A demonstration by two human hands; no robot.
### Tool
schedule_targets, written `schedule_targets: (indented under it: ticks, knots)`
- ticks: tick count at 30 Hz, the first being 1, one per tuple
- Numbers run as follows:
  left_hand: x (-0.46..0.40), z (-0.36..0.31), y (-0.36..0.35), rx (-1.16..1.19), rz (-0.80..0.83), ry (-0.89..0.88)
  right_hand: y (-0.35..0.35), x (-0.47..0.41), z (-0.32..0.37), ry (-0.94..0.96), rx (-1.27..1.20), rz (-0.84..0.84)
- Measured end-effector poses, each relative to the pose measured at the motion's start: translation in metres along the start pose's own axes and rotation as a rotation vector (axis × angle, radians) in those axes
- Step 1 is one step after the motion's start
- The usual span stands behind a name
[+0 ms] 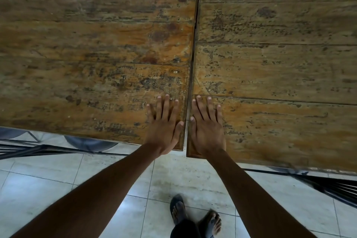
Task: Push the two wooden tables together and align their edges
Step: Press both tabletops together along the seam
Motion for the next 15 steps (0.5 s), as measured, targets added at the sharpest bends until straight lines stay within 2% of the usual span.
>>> schedule_targets:
  ticks: [15]
  knots:
    - [-0.003, 0.006, -0.011, 0.0, -0.009, 0.002, -0.004, -0.021, 0.009, 0.003, 0.008, 0.041]
Point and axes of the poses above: each hand's wrist, its own x-axis away from the middle knuckle, its own y-axis out of the back of the hand, z = x × y, the point moved 1 cm from there along -x, towards the middle knuckle, and after that the axes turned 11 degrees about -y, right-handed, at the moved point
